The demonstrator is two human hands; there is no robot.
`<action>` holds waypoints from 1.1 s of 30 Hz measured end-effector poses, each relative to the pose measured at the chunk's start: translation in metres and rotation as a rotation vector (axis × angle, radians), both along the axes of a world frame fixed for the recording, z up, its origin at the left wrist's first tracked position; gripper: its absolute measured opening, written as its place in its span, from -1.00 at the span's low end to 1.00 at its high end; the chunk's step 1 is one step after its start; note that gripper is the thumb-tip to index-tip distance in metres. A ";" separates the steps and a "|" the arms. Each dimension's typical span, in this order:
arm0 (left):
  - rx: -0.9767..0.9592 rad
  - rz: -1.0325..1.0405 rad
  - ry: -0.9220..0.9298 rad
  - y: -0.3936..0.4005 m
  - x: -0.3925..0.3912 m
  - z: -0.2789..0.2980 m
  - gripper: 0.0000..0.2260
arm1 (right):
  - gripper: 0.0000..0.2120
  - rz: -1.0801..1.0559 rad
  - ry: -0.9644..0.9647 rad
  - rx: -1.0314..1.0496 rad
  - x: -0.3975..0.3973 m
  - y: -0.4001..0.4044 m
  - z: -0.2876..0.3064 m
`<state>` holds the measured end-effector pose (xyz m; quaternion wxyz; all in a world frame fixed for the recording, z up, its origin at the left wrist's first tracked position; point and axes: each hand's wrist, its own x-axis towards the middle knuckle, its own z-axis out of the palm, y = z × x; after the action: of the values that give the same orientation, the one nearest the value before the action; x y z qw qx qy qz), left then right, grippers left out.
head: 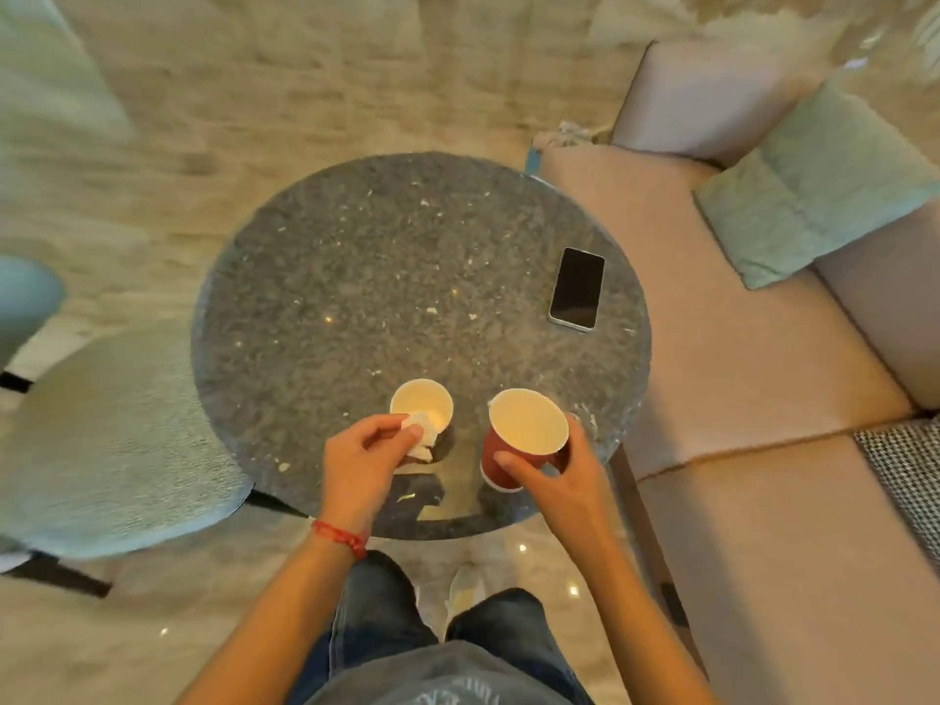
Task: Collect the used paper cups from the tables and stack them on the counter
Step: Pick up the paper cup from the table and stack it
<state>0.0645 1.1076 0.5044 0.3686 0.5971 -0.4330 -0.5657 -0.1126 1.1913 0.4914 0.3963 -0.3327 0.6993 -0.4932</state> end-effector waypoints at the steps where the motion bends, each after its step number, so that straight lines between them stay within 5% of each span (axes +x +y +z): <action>1: -0.004 0.033 -0.011 -0.001 0.008 0.000 -0.91 | -0.48 0.029 -0.004 -0.005 0.003 -0.007 0.000; 15: 0.007 0.267 0.004 -0.028 0.077 -0.009 -0.91 | -0.45 0.145 0.013 -0.057 0.047 -0.079 -0.012; 33: 0.049 0.190 -0.034 -0.046 0.087 -0.022 -0.82 | -0.36 0.199 0.050 0.010 0.063 -0.090 -0.056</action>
<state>0.1518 1.0612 0.4829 0.3984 0.6540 -0.3666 -0.5283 -0.0500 1.1016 0.4356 0.4273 -0.4107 0.6749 -0.4396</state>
